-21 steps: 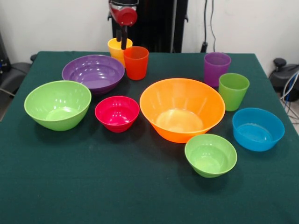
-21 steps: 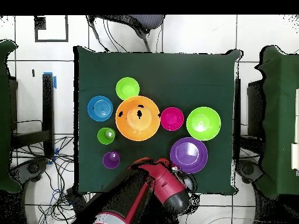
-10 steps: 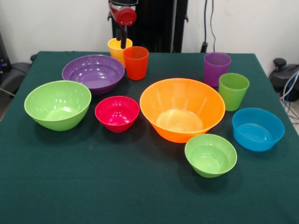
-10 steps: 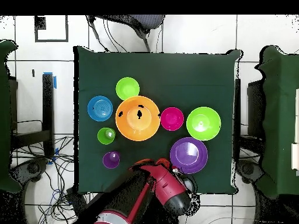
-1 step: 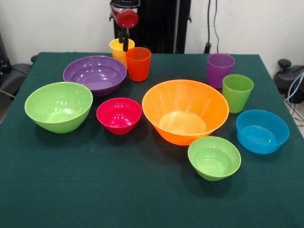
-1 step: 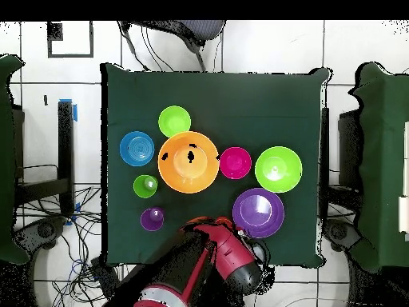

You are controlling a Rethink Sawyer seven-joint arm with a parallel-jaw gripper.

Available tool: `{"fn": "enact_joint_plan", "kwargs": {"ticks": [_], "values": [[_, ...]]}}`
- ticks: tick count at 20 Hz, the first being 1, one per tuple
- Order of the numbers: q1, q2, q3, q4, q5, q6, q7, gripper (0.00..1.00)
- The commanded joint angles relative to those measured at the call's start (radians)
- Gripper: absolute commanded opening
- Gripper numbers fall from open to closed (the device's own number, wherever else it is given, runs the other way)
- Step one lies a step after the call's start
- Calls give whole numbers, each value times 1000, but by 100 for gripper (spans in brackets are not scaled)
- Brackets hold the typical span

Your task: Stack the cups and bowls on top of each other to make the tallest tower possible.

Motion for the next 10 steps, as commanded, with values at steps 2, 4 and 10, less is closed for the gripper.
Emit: {"fn": "enact_joint_plan", "kwargs": {"ticks": [2, 4, 10], "values": [[-46, 18, 202, -4, 36, 103, -139, 100], [-68, -3, 223, 6, 47, 100, -148, 100], [-78, -14, 233, 10, 46, 91, -130, 100]]}}
